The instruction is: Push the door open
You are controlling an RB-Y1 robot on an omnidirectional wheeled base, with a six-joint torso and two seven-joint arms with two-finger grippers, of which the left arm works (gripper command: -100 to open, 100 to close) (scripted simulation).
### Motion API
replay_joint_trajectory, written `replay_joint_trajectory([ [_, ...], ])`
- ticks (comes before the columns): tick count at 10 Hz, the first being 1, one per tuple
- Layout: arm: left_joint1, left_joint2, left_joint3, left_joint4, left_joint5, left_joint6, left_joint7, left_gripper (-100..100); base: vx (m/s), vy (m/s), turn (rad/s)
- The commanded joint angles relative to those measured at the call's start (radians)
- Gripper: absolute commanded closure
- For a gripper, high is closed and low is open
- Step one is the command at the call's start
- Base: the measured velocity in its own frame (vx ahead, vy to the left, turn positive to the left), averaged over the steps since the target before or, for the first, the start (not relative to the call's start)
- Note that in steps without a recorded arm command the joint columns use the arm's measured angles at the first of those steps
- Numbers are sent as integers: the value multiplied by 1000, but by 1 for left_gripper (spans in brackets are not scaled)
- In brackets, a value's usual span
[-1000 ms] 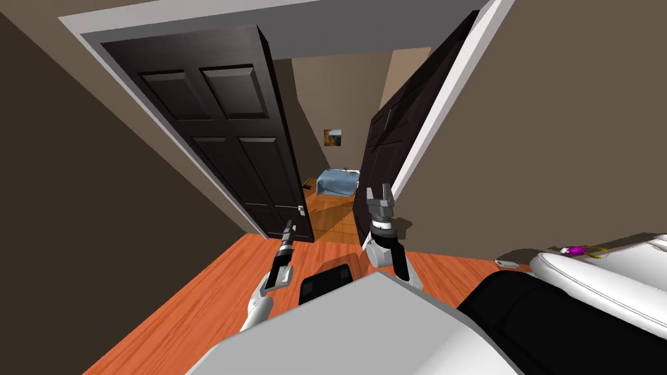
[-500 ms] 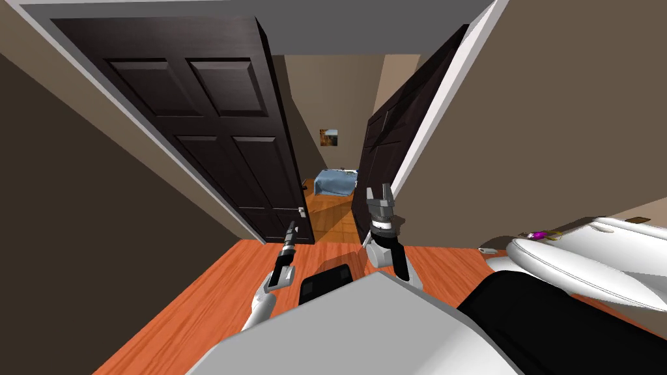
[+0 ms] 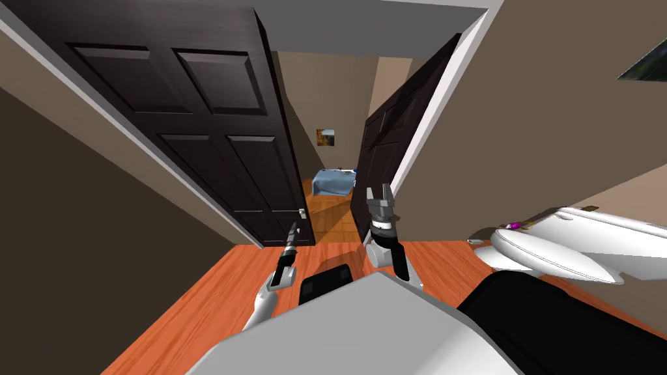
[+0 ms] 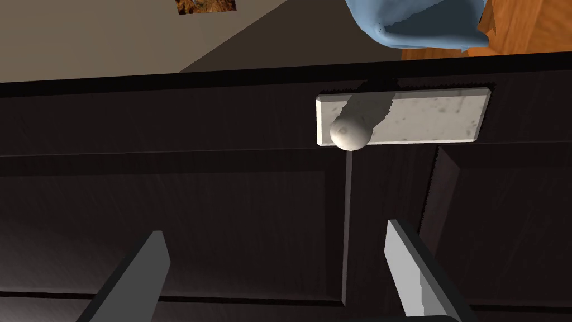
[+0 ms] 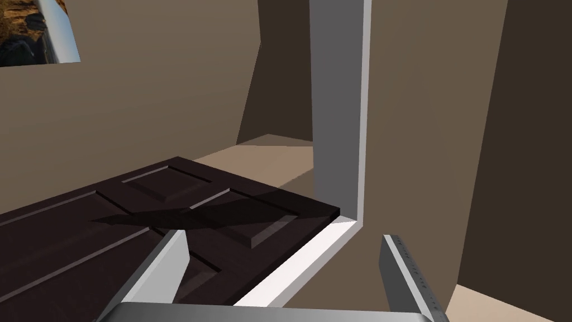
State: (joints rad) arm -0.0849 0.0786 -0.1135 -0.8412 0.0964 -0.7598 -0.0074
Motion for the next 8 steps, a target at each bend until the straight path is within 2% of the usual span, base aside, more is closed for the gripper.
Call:
replay_joint_trajectory([
  [1, -16, -3, -1, 35, 1, -8, 2, -100, 27, 111, -67],
  [6, -62, -13, -12, 145, 2, -26, 10, -100, 26, 97, -88],
  [8, -92, -22, -19, 216, 3, -38, 16, -100, 40, 146, -156],
])
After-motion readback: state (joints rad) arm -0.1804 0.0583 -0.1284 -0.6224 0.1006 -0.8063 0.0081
